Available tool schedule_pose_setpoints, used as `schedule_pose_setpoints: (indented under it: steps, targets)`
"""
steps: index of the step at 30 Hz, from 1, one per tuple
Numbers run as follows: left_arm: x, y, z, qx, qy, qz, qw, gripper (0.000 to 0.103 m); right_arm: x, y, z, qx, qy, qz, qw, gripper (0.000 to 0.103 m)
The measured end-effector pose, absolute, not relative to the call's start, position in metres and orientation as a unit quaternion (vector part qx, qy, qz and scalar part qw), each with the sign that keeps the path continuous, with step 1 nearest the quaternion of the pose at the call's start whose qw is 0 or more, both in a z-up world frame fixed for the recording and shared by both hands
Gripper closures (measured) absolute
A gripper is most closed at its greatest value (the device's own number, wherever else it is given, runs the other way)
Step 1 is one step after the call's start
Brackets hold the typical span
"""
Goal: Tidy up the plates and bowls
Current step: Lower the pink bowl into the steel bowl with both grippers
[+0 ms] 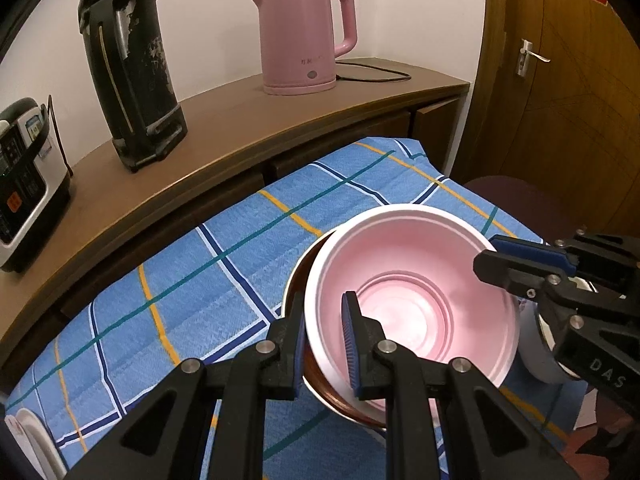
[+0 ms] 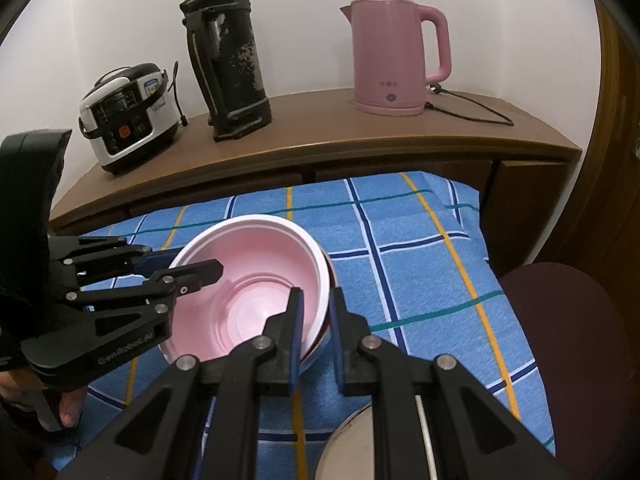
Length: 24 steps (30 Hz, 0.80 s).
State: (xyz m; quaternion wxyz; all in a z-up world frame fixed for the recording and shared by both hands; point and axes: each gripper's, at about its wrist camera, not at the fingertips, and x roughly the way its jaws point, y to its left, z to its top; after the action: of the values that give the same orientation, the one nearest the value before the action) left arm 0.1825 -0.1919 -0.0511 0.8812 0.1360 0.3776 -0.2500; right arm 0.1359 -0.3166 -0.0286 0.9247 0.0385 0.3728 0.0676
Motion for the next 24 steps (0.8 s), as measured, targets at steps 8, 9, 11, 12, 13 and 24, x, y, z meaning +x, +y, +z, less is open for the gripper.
schedule_pose_setpoints:
  steps: [8,9,11,12,13,24]
  targets:
    - [0.1826,-0.1918,-0.0522,0.14,0.371,-0.249,0.884,0.084,0.1354,-0.3164,-0.0286,0.039,0.374,0.068,0.924,0.09]
    - [0.1826,-0.1922,-0.0523,0.141,0.371,-0.249,0.884,0.084,0.1356,-0.3166,-0.0286,0.039,0.374,0.068,0.924,0.09]
    - [0.1825,-0.1921,-0.0523,0.141,0.37,-0.25,0.884,0.084,0.1356,-0.3171,-0.0292,0.039,0.374,0.068,0.924,0.09]
    - [0.1826,-0.1923,-0.0522,0.141,0.37,-0.249,0.884,0.084,0.1357,-0.317,-0.0293,0.039,0.374,0.068,0.924,0.09]
    - [0.1825,-0.1923,-0.0523,0.142,0.37,-0.249,0.884,0.084,0.1357,-0.3171,-0.0294,0.038,0.374,0.067,0.924,0.09]
    - [0.1812,-0.1941,-0.0524,0.149,0.365,-0.251,0.884,0.084,0.1362,-0.3186,-0.0316,0.032,0.374,0.064,0.925,0.09]
